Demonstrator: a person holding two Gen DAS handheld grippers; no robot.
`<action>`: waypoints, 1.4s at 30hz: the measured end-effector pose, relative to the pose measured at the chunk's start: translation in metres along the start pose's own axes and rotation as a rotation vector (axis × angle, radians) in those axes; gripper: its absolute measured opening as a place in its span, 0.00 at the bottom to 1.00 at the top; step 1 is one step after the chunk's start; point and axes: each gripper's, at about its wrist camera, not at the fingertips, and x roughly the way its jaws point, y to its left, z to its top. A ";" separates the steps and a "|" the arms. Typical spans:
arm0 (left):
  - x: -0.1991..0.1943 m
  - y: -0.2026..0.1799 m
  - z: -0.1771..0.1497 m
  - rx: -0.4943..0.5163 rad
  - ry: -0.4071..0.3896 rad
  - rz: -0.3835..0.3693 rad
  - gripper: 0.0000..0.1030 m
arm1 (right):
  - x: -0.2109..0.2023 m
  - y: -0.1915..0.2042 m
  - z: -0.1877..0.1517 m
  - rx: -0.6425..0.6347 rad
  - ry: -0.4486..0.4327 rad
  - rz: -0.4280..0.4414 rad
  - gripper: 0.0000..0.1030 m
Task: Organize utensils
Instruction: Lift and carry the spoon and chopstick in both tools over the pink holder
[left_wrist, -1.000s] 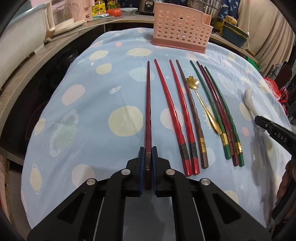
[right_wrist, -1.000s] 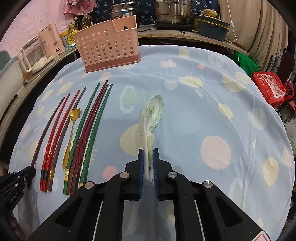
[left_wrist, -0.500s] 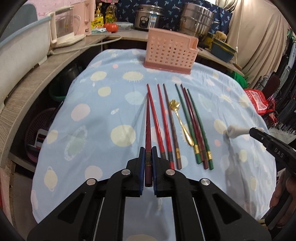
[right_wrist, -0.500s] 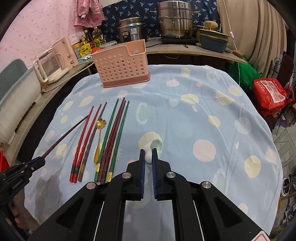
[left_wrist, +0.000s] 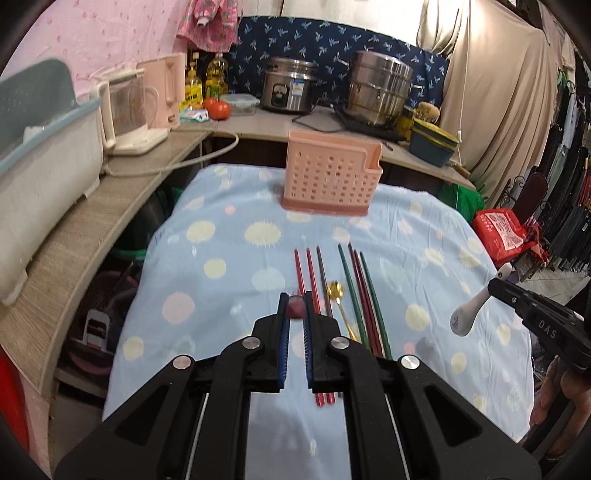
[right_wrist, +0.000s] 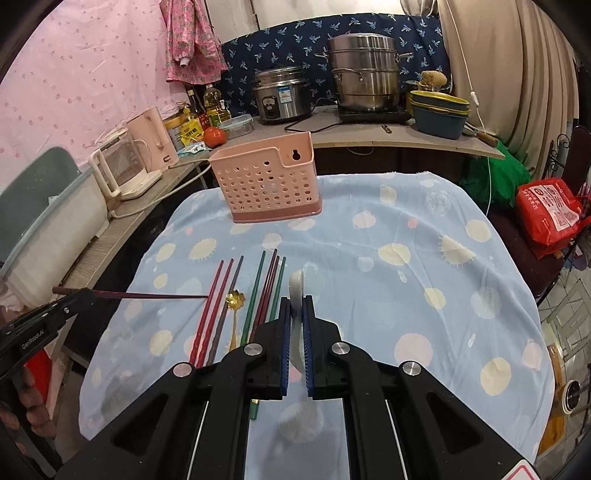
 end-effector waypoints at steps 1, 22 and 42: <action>-0.001 0.001 0.007 0.004 -0.011 0.007 0.06 | 0.000 0.002 0.005 -0.003 -0.005 0.003 0.06; 0.013 -0.013 0.221 0.072 -0.301 0.022 0.06 | 0.079 0.023 0.186 -0.087 -0.063 0.125 0.06; 0.151 -0.021 0.254 0.055 -0.177 0.017 0.06 | 0.222 0.002 0.232 0.021 0.021 0.141 0.06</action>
